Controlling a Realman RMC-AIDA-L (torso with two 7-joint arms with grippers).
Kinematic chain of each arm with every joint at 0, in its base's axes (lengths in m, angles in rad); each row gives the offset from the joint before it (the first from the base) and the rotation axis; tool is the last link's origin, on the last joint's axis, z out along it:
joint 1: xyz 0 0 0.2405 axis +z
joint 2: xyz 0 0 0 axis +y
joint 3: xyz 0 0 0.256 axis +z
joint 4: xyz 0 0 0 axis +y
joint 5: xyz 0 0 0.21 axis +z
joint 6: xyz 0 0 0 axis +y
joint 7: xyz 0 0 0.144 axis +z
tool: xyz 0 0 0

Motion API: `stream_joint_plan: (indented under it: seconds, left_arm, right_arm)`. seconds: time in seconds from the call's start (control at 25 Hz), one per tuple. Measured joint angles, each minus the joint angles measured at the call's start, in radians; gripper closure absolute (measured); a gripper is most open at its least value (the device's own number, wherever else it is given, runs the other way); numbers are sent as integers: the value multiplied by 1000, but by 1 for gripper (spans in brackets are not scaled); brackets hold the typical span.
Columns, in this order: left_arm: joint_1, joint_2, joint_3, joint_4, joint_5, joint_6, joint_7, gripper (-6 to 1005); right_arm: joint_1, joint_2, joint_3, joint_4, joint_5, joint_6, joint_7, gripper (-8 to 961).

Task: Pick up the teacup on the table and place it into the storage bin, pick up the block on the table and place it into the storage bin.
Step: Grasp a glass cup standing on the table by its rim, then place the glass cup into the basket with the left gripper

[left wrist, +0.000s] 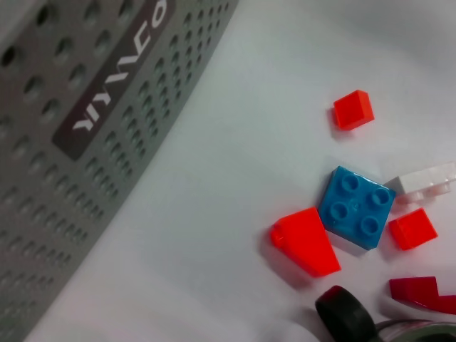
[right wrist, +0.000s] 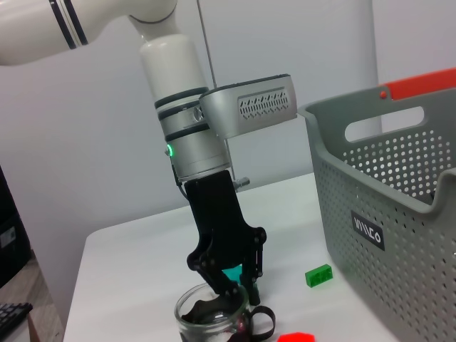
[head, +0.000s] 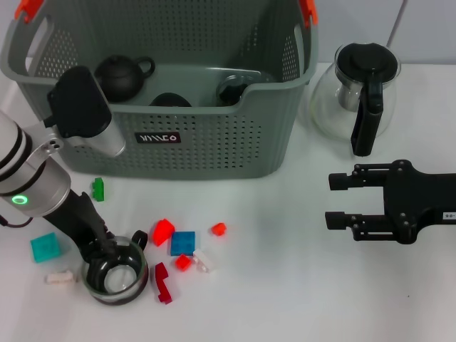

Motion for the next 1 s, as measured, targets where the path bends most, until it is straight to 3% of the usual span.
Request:
stream_joint_plan:
  seconds: [0.2,0.4,0.52,0.76,1.0]
  left_arm:
    - [-2,-1,-1,0,12,10,0,954]
    - [-5,1,-26,-25,-13,55,17,958]
    - [-21,10,-119,-45,-84,138,80,961]
    - [-93,82,-419,-19,-375,307,189,963]
    - [-101,168,-515,77,-777,315,169,963]
  right_arm:
    - [0,-1,0,0,0,-1,0,267]
    - [2,-2,0,0,0,-3,0,266]
    - [2,-2,0,0,0,-4,0,266]
    - [3,-2,0,0,0,-3,0,265]
    - [4,-1,0,0,0,-4,0,266]
